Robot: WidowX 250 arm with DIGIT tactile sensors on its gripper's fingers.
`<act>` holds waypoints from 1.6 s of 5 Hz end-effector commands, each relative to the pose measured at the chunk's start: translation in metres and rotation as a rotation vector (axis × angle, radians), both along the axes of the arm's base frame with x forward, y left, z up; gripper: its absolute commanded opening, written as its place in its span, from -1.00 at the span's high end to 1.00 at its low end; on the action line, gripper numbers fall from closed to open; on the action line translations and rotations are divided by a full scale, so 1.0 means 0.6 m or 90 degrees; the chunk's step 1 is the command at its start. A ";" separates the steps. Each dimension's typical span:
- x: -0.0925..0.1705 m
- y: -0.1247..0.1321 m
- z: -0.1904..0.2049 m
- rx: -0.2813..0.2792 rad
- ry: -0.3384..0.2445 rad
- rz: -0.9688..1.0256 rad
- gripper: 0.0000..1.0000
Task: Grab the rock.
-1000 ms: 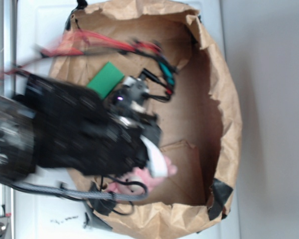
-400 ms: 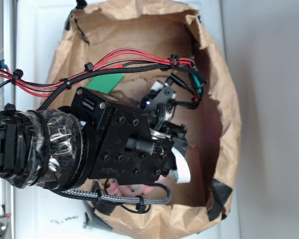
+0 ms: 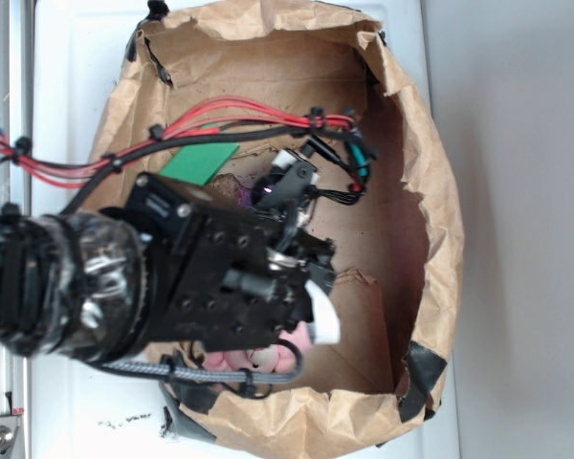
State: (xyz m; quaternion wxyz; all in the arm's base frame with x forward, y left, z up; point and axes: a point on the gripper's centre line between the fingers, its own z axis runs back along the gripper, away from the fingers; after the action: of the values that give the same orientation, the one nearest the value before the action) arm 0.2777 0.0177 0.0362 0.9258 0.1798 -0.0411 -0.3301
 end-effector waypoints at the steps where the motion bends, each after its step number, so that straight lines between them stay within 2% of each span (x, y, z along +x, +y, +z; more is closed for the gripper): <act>1: -0.001 -0.021 0.008 0.013 0.007 -0.021 -1.00; 3: 0.004 -0.028 -0.005 0.032 0.006 -0.022 -1.00; 4: 0.006 -0.031 -0.025 0.061 0.030 -0.023 -1.00; 5: 0.002 -0.029 -0.031 0.070 0.037 -0.025 -1.00; 6: 0.003 -0.030 -0.027 0.071 0.024 -0.016 -1.00; 7: 0.002 -0.030 -0.028 0.077 0.004 0.006 1.00; 8: 0.002 -0.028 -0.024 0.075 -0.006 0.015 1.00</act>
State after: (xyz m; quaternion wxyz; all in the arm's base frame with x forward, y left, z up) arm 0.2759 0.0086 0.0210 0.9100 0.2381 -0.0071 -0.3395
